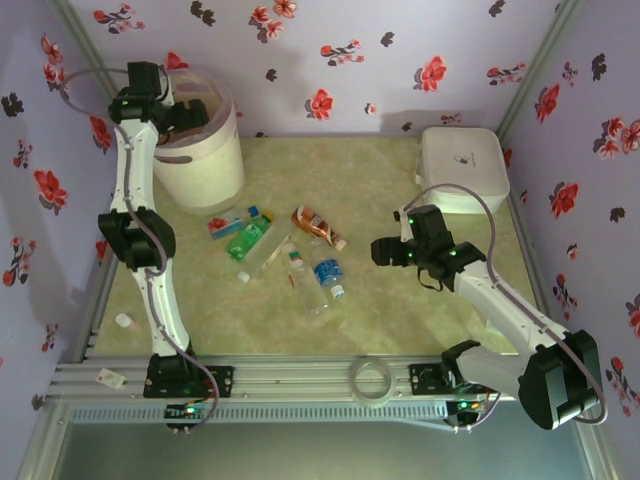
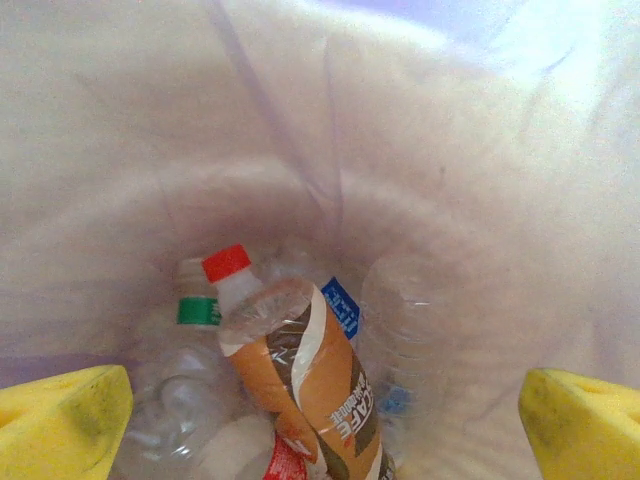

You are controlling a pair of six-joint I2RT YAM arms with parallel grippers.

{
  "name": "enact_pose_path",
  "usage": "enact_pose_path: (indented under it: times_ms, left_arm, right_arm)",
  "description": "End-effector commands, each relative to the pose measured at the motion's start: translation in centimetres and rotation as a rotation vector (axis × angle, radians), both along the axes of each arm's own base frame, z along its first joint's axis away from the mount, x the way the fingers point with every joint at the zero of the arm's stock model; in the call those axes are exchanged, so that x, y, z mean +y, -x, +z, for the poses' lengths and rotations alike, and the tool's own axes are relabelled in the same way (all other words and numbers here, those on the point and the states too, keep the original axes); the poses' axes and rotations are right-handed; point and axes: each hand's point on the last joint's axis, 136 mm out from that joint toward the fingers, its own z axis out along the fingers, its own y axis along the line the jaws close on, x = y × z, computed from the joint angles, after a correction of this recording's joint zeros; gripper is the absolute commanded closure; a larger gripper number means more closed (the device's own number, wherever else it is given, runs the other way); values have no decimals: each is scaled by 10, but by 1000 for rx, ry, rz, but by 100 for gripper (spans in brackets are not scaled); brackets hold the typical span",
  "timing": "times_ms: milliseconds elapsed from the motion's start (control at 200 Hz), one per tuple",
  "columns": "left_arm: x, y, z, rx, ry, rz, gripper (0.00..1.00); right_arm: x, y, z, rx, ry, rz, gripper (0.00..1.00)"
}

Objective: Put the plastic bottles in the bin

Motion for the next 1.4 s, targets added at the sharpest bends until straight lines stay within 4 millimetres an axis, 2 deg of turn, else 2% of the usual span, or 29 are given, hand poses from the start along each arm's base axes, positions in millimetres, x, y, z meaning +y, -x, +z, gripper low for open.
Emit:
enact_pose_path:
  times_ms: [0, 115, 255, 310, 395, 480, 570, 655, 750, 1005, 1130, 1265, 1395]
  left_arm:
    - [9, 36, 104, -203, -98, 18, 0]
    - [14, 63, 146, -281, -132, 42, 0]
    - [7, 97, 178, -350, -131, 51, 0]
    - [-7, 107, 182, -379, -97, 21, 0]
    - [-42, 124, 185, -415, -22, -64, 0]
    - [-77, 141, 170, -397, 12, -146, 0]
    - [-110, 157, 146, -372, 59, -210, 0]
    - [-135, 170, 120, -351, 127, -249, 0]
    - [-153, 185, 93, -309, 170, -278, 0]
    - [-185, 214, -1, -113, 219, -308, 0]
    - [-193, 222, -37, -50, 254, -297, 0]
    - [-198, 225, -62, -17, 283, -281, 0]
    - [-199, 224, -67, -15, 294, -274, 0]
  right_arm:
    - [0, 0, 6, -7, 19, -16, 19]
    - [21, 12, 0, 18, 48, 36, 19]
    - [55, 21, -12, 66, 22, 86, 19]
    - [69, 19, -14, 75, -5, 96, 19]
    - [88, 17, -19, 100, -31, 120, 19]
    - [104, 17, -26, 128, -35, 147, 19]
    - [113, 17, -37, 158, -27, 159, 19]
    - [119, 15, -46, 179, -32, 162, 19]
    - [127, 14, -51, 197, -45, 172, 20]
    - [140, 15, -75, 256, -30, 194, 20]
    - [143, 16, -88, 289, -19, 197, 20]
    - [144, 15, -96, 301, -14, 189, 20]
    - [144, 12, -97, 289, -5, 189, 25]
